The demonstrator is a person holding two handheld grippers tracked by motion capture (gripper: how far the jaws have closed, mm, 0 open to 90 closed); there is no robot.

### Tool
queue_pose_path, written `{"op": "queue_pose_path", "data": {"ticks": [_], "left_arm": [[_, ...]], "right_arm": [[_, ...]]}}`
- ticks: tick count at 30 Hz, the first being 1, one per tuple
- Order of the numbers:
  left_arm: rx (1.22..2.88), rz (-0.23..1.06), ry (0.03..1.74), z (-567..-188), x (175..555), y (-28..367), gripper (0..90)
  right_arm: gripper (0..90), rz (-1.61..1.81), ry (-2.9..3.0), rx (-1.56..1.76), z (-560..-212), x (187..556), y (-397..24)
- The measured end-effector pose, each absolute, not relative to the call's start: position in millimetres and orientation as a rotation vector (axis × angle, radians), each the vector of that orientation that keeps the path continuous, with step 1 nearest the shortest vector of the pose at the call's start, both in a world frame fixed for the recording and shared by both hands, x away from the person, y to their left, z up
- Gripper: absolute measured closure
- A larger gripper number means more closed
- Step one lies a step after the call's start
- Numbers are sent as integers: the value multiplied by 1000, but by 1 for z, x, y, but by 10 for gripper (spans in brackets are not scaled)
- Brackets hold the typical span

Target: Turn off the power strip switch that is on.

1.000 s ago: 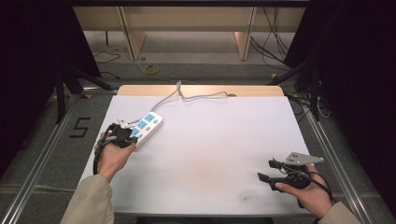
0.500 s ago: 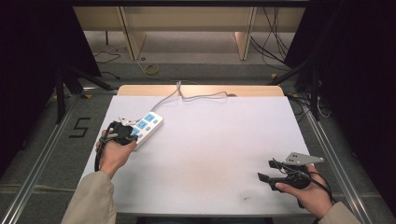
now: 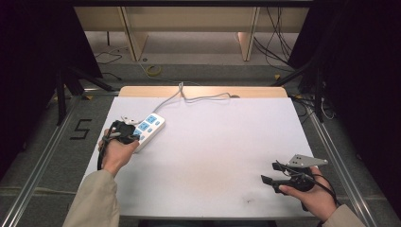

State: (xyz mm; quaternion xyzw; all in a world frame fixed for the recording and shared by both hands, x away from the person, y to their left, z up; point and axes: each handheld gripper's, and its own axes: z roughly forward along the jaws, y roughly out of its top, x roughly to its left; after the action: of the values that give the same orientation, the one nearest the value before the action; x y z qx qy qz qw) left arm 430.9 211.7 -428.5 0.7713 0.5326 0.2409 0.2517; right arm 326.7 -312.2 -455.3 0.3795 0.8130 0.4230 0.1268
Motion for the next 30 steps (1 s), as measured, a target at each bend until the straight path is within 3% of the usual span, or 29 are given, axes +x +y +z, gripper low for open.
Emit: {"op": "queue_pose_path", "data": {"ticks": [30], "left_arm": [[2103,663,1464,-431,444,209,898]], "right_arm": [[298,1227,2370,1106,-456,327,-312]]}}
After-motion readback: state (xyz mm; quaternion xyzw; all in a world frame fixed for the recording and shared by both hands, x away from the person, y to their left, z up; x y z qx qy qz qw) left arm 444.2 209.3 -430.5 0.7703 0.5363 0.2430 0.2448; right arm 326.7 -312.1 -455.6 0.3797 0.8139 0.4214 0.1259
